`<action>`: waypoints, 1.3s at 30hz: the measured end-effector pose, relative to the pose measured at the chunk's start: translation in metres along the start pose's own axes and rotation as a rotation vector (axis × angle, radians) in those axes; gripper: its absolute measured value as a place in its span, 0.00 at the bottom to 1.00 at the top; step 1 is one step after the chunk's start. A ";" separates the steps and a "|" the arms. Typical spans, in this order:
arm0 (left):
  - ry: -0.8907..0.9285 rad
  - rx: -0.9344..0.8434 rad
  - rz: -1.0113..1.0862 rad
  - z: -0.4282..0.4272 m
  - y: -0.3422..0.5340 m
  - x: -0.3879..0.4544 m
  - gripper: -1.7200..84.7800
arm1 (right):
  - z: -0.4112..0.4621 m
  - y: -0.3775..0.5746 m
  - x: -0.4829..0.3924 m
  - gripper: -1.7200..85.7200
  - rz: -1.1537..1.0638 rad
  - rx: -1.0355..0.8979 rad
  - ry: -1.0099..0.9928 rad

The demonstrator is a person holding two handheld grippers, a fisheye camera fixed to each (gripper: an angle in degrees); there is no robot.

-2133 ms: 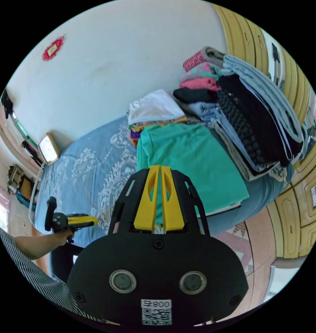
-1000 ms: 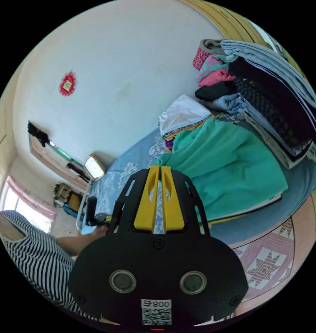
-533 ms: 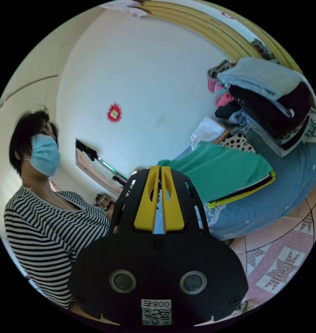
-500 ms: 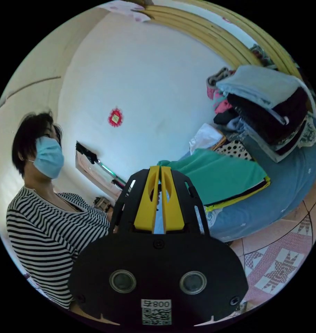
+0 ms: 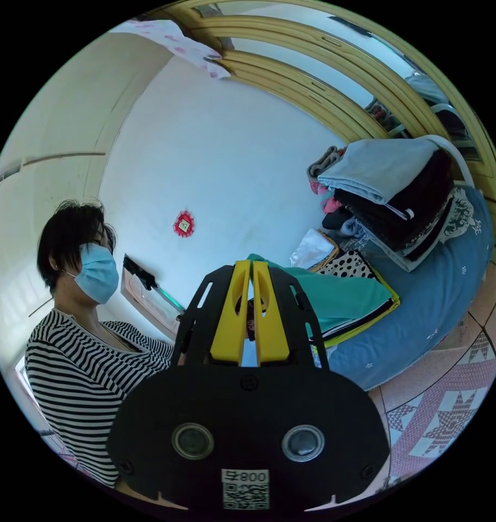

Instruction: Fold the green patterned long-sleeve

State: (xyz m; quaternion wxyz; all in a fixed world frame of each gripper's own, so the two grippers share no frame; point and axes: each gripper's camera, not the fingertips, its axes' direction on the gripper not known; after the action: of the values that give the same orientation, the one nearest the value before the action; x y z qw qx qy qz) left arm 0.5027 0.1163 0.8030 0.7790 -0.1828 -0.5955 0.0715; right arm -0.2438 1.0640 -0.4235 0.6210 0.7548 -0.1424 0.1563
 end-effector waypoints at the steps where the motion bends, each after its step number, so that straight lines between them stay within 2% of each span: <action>1: 0.000 -0.001 -0.041 0.003 -0.001 -0.010 0.11 | 0.000 -0.004 0.001 0.02 -0.002 0.002 -0.002; 6: 0.113 0.059 -0.174 0.008 -0.005 -0.047 0.11 | 0.006 -0.037 0.014 0.02 -0.009 0.000 -0.018; 22: 0.270 0.094 -0.211 0.014 -0.031 -0.095 0.05 | 0.024 -0.100 0.054 0.02 0.013 0.048 -0.022; 27: 0.242 0.067 -0.231 0.013 -0.019 -0.117 0.06 | 0.040 -0.115 0.061 0.02 0.003 0.042 -0.012; 32: 0.261 0.134 -0.275 0.004 0.005 -0.147 0.07 | 0.053 -0.121 0.071 0.02 0.016 0.045 -0.024; 34: 0.217 0.147 -0.275 0.001 0.011 -0.159 0.08 | 0.059 -0.124 0.075 0.02 0.020 0.046 -0.028; 37: 0.113 0.100 -0.271 0.005 0.016 -0.174 0.10 | 0.070 -0.130 0.079 0.02 0.018 0.042 -0.030; 39: 0.135 0.070 -0.295 0.012 0.021 -0.189 0.12 | 0.078 -0.135 0.083 0.02 0.017 0.039 -0.033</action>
State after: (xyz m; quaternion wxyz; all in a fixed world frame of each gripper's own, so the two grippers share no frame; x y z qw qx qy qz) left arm 0.4407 0.0762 0.6270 0.8253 -0.0705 -0.5592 -0.0355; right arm -0.1080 1.0109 -0.5235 0.6023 0.7681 -0.1558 0.1517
